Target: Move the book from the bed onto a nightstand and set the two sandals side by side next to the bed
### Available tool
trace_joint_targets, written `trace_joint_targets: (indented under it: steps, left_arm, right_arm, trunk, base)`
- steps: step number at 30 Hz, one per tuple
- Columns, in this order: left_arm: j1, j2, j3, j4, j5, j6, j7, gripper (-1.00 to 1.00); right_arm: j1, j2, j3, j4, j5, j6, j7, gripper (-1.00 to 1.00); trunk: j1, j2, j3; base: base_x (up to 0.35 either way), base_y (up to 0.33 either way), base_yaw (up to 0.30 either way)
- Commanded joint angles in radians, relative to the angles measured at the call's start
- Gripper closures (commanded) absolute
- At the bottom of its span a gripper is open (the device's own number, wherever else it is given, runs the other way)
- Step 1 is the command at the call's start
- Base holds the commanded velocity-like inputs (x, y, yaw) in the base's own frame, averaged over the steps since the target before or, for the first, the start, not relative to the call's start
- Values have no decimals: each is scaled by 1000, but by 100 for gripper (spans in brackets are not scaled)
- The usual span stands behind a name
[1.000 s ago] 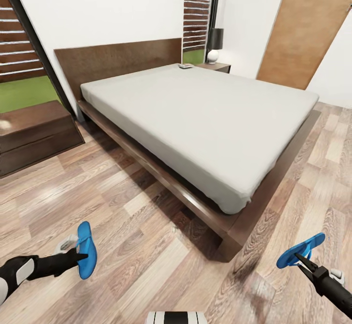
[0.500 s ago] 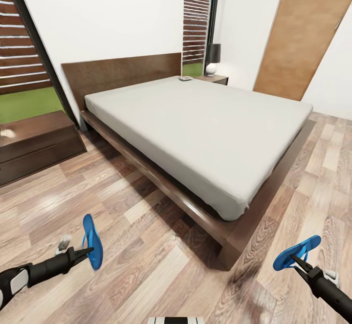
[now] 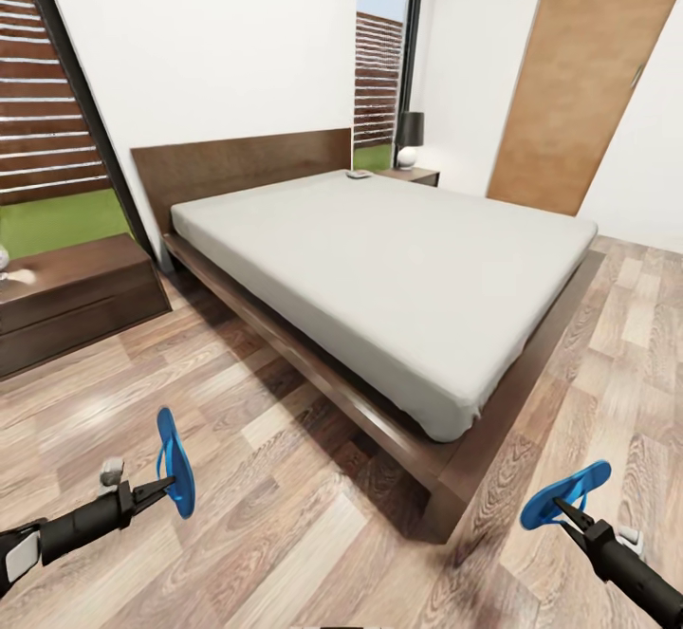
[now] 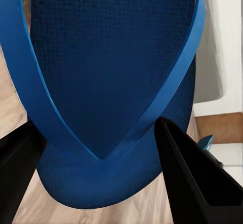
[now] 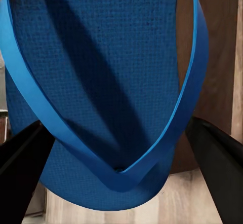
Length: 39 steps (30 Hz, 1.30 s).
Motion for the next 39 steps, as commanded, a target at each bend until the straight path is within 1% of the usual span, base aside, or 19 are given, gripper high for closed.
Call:
trace_joint_targets:
  steps: [1, 6, 13, 27, 34, 39]
  left_arm:
    - [0, 0, -9, 0, 8, 8, -4, 100]
    - [2, -1, -10, 0, 7, 3, -9, 100]
    - [20, 0, -10, 0, 8, 4, -13, 100]
    - [23, -7, -10, 0, 9, 4, -14, 100]
    - [23, -9, -10, 0, 9, 9, -14, 100]
    - [23, -12, -11, 0, 9, 10, -13, 100]
  right_arm:
    - [0, 1, -5, 1, -1, 10, 3, 100]
    - [-1, 4, -5, 1, -1, 10, 1, 100]
    - [0, 4, -7, 1, -1, 11, 1, 100]
    - [0, 5, -10, 5, -1, 14, 3, 100]
    - [0, 14, -11, 5, -2, 14, 3, 100]
    - [0, 19, -11, 5, -3, 15, 3, 100]
  trunk:
    - [-1, 0, 3]
    - [-3, 1, 22]
    - [-6, 3, 50]
    - [-12, 6, 104]
    - [-15, 8, 131]
    - [-15, 8, 131]
  base:
    - [0, 0, 0]
    - [0, 0, 0]
    - [0, 0, 0]
    - [0, 0, 0]
    - [0, 0, 0]
    - [0, 0, 0]
